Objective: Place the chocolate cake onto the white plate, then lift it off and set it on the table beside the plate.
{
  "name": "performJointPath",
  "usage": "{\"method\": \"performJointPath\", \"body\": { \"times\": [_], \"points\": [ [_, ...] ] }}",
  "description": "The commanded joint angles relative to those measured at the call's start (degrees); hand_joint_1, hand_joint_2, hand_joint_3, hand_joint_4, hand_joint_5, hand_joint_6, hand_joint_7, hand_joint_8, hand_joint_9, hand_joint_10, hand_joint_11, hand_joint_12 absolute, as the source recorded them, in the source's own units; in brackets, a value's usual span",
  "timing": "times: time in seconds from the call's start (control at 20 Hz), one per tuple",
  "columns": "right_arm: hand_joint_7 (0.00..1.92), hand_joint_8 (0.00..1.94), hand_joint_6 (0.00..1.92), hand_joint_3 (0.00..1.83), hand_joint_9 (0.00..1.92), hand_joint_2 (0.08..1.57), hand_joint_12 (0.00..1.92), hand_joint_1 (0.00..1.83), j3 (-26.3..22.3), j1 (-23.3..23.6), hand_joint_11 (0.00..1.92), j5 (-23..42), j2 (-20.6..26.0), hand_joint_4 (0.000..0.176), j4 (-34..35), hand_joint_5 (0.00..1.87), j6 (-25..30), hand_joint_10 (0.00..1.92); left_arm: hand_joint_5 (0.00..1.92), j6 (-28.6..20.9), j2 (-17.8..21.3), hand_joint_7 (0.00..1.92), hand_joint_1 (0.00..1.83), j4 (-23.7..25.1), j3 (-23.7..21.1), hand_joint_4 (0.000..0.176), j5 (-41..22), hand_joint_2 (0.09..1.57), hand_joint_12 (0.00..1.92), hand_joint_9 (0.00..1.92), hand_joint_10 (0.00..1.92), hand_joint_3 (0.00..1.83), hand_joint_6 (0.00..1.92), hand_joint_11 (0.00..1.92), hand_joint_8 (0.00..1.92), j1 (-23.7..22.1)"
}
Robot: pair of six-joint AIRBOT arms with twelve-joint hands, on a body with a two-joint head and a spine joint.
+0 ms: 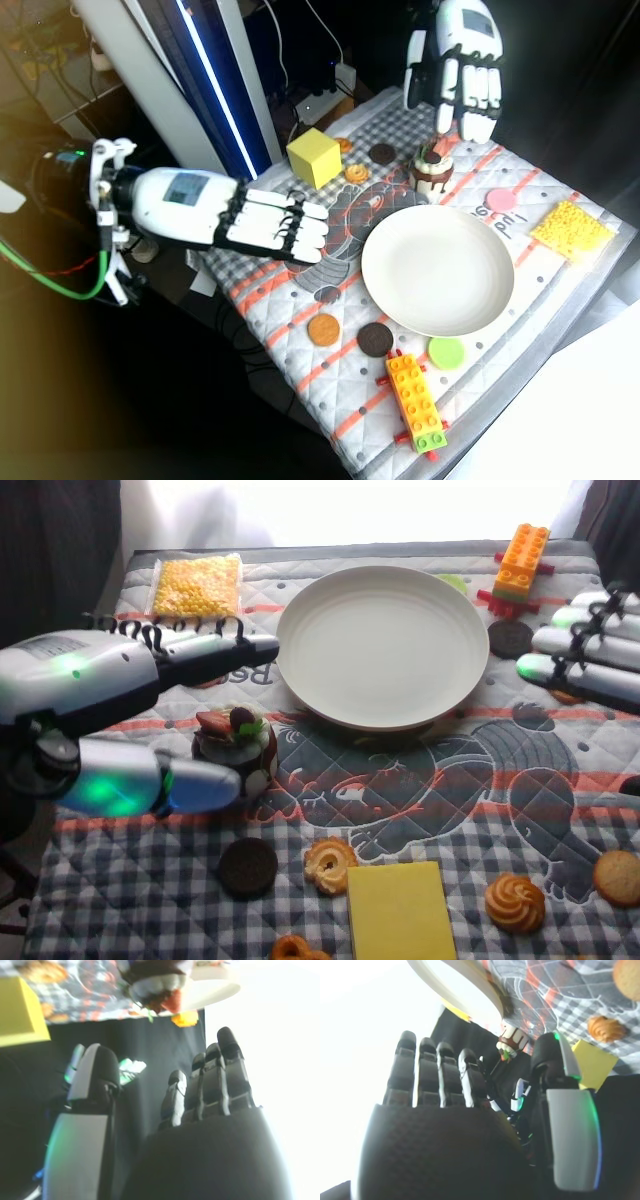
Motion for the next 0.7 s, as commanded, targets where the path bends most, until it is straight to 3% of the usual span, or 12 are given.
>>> {"method": "performJointPath", "body": {
  "times": [0.0,0.1,0.2,0.35,0.4,0.5,0.6,0.65],
  "points": [
    [0.01,0.0,0.0,0.03,0.01,1.23,0.01,0.56,0.1,0.8,0.01,5.9,0.3,0.0,1.4,0.0,-0.2,0.01,0.01,0.1,0.5,0.08,0.18,-0.4,0.0,0.095,-4.9,1.28,0.81,0.08,0.04,0.0,0.0,0.0,0.0,-1.6],
    [0.0,0.0,0.0,0.02,0.01,1.22,0.0,0.64,0.1,0.8,0.01,6.0,0.1,0.0,1.6,0.0,-0.2,0.0,0.0,0.1,0.5,0.09,0.22,0.4,0.0,0.078,-3.7,1.28,0.86,0.11,0.03,0.0,0.0,0.0,0.0,-2.9],
    [0.01,0.0,0.0,0.02,0.03,1.23,0.02,0.61,0.3,0.8,0.03,6.0,-0.1,0.0,2.1,0.0,-0.2,0.01,0.0,0.1,0.3,0.07,0.23,0.4,0.1,0.066,-2.8,1.28,0.7,0.08,0.01,0.0,0.0,0.0,0.0,-3.1],
    [0.0,0.0,0.0,0.0,0.02,1.25,0.2,0.6,0.3,0.8,0.0,6.0,-0.3,0.0,2.5,0.0,-0.2,0.01,0.0,0.1,-0.7,0.1,0.4,0.4,0.9,0.103,0.2,1.19,0.43,0.08,0.0,0.0,0.0,0.0,0.0,-3.8],
    [0.0,0.0,0.0,0.0,0.01,1.26,0.11,0.58,0.4,0.8,0.0,6.0,-0.3,0.0,2.6,0.0,-0.2,0.01,0.0,0.1,-1.4,0.14,0.44,0.3,1.6,0.104,1.5,1.16,0.42,0.08,0.0,0.0,0.0,0.0,0.01,-4.1],
    [0.0,0.0,0.0,0.01,0.0,1.28,0.0,0.51,0.4,0.7,0.0,6.0,-0.4,0.0,3.0,0.0,-0.2,0.0,0.0,0.1,-3.2,0.13,0.53,0.0,2.9,0.113,3.6,1.11,0.67,0.08,0.01,0.0,0.0,0.0,0.0,-4.2],
    [0.0,0.0,0.0,0.01,0.0,1.28,0.0,0.5,0.4,0.7,0.0,6.2,-0.6,0.0,3.2,0.0,-0.2,0.0,0.01,0.1,-4.6,0.11,0.62,-0.7,4.2,0.124,4.9,1.07,1.05,0.11,0.01,0.0,0.0,0.0,0.01,-4.2],
    [0.0,0.0,0.0,0.0,0.0,1.28,0.0,0.49,0.5,0.7,0.0,6.3,-0.6,0.0,3.3,0.0,-0.2,0.0,0.05,0.1,-5.3,0.12,0.67,-1.0,4.7,0.117,5.5,1.05,1.14,0.13,0.01,0.0,0.01,0.0,0.01,-4.1]
  ]
}}
